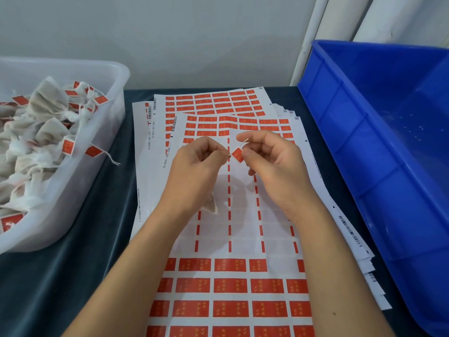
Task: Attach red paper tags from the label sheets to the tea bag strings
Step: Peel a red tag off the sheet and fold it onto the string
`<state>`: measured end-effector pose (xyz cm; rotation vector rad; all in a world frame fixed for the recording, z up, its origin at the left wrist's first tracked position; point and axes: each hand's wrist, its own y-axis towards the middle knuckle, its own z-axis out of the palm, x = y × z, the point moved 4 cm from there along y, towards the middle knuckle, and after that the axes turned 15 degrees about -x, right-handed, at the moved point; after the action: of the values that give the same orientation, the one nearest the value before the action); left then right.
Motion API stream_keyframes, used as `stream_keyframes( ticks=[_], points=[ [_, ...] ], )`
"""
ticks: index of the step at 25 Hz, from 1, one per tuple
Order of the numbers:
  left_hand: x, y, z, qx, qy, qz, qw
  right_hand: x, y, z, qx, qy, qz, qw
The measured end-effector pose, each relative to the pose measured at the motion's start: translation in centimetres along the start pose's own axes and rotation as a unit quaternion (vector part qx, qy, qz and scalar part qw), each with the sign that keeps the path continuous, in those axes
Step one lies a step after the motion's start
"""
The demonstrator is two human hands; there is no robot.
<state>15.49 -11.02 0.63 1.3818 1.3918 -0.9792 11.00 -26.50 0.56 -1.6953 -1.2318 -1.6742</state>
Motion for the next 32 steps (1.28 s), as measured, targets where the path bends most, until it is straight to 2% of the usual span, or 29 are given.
stream_keyframes(
  ticks=[8,16,20,32],
  points=[
    [-0.44,-0.42,0.01,0.000,0.011,0.027,1.000,0.00,-0.20,0.33,0.024,-0.005,0.024,0.999],
    [-0.40,-0.60,0.16,0.007,0.000,0.060,0.998,0.26,-0.23,0.24,0.020,-0.008,0.006,1.000],
    [-0.46,-0.63,0.26,0.003,-0.011,0.070,0.997,0.13,-0.31,0.30,0.021,0.007,0.031,0.999],
    [-0.49,-0.69,0.25,0.008,-0.035,0.061,0.997,0.09,-0.31,0.42,0.018,0.020,0.039,0.999]
  ],
)
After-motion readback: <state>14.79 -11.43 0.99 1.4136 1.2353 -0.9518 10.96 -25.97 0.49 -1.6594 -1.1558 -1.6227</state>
